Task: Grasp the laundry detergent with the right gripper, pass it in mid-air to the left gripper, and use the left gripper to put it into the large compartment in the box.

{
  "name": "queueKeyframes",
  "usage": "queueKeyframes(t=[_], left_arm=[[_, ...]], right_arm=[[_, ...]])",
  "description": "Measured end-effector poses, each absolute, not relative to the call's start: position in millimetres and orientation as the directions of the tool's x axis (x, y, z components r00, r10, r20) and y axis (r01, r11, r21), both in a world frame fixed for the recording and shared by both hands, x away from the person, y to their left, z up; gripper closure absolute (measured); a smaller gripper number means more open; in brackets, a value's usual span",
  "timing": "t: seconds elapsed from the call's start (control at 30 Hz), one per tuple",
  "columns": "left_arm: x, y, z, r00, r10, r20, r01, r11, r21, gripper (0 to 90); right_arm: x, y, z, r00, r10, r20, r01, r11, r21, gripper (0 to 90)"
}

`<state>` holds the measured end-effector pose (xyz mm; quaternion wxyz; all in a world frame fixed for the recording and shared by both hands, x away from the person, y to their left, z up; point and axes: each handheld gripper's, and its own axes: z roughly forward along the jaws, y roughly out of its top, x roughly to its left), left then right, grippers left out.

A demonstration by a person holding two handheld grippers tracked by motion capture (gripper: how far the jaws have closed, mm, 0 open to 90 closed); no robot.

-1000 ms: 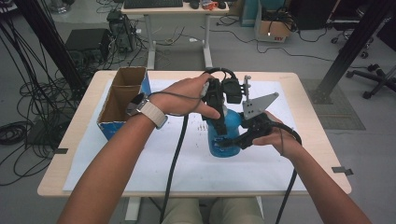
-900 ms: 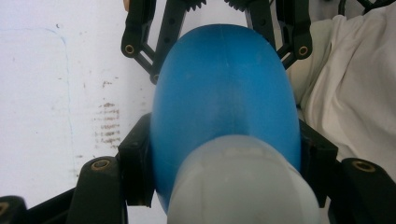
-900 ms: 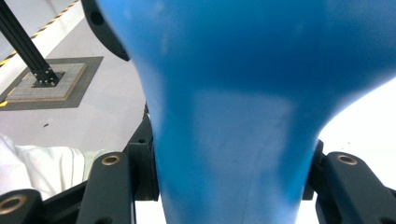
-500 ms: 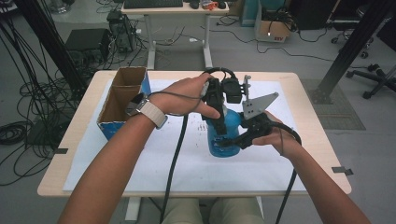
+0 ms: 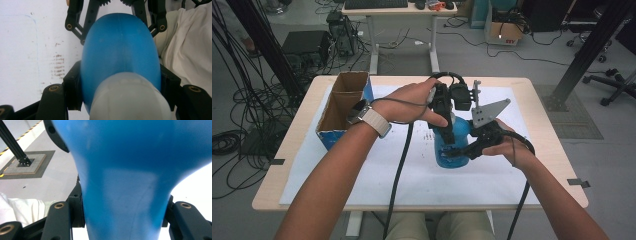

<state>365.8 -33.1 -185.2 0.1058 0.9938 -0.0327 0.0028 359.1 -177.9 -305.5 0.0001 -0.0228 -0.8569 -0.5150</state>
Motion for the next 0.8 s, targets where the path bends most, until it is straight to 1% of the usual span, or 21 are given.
queueKeyframes(t=[0.03,0.3,0.37,0.4,0.5,0.8], left_arm=[[364.9,-32.9,-185.4,0.998,-0.054,0.007,-0.055,-0.976,0.212,37.5],[365.4,-32.8,-184.6,0.998,-0.063,0.013,-0.064,-0.975,0.211,37.5],[365.2,-32.7,-184.6,0.998,-0.058,0.012,-0.059,-0.975,0.213,37.5],[363.9,-32.3,-185.0,0.999,-0.04,0.001,-0.04,-0.976,0.216,37.5],[365.4,-32.7,-184.7,0.998,-0.057,0.006,-0.057,-0.976,0.211,37.5],[365.5,-32.4,-185.0,0.999,-0.052,0.004,-0.052,-0.976,0.212,37.4]], right_arm=[[359.4,-177.6,-305.5,-0.999,0.034,0.024,0.037,0.468,0.883,43.4],[358.9,-177.3,-304.9,-0.999,0.042,0.023,0.04,0.469,0.882,43.5],[359.1,-177.4,-304.7,-0.999,0.039,0.024,0.04,0.47,0.882,43.4],[359.1,-177.4,-304.7,-0.999,0.041,0.025,0.041,0.467,0.883,43.4],[359.1,-177.3,-304.6,-0.999,0.039,0.024,0.04,0.468,0.883,43.4],[358.4,-177.1,-304.6,-0.999,0.038,0.038,0.052,0.465,0.884,43.4]])
